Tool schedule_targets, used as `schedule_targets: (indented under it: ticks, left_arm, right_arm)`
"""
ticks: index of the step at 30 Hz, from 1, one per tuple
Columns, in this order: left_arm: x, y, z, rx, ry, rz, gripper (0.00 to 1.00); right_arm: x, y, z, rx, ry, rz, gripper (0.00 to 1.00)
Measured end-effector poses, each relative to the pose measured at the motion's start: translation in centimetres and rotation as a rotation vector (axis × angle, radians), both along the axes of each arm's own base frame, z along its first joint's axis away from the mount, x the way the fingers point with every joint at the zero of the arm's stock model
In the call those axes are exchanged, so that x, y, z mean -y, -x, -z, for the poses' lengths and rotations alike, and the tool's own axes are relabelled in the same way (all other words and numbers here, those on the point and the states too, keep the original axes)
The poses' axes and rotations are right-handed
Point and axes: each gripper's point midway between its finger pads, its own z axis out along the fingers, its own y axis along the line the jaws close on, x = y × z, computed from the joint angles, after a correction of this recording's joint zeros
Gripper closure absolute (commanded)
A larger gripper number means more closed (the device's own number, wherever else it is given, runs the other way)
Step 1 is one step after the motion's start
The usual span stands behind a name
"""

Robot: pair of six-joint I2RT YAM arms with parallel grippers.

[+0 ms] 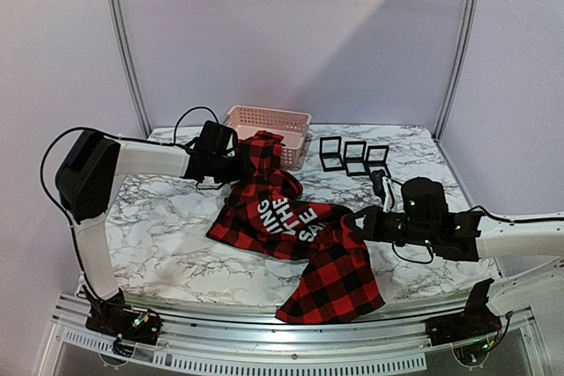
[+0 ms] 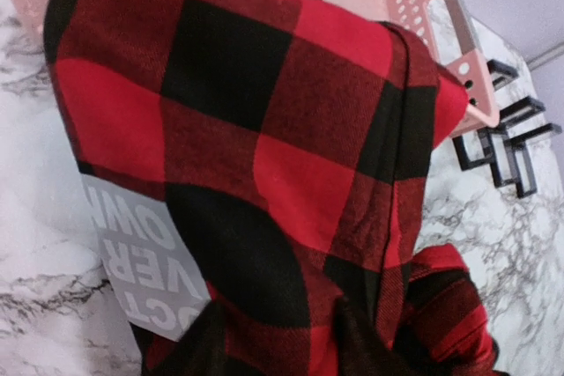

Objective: Remove the brooch from the garment
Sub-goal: Pick up the crumped clothing from the center of the board.

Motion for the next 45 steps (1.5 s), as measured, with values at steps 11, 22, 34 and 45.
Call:
schedule_targets:
  ticks: [11,22,34,45]
  left_arm:
    - [-0.7,-0.1,0.1,0.006,-0.033,-0.018,1.00]
    - [-1.3,1.5,-14.1,0.285,0.090,0.060,1.00]
    - [-9.3,16.3,-45.3,0.977,0.224,0.103,1.00]
    - [-12.4,24.6,-52.8,1.110,0.263,0.174,1.00]
  right_arm:
    - [0.4,-1.0,-1.1,0.042,0.021,0.043,1.00]
    - [-0.7,-2.8,-9.9,0.246,0.004,0.037,1.00]
    - [1.6,0.3,-24.6,0.590,-0.105,-0.045,1.00]
    - [1.2,4.5,-32.3,0.769,-0.145,-0.249,1.00]
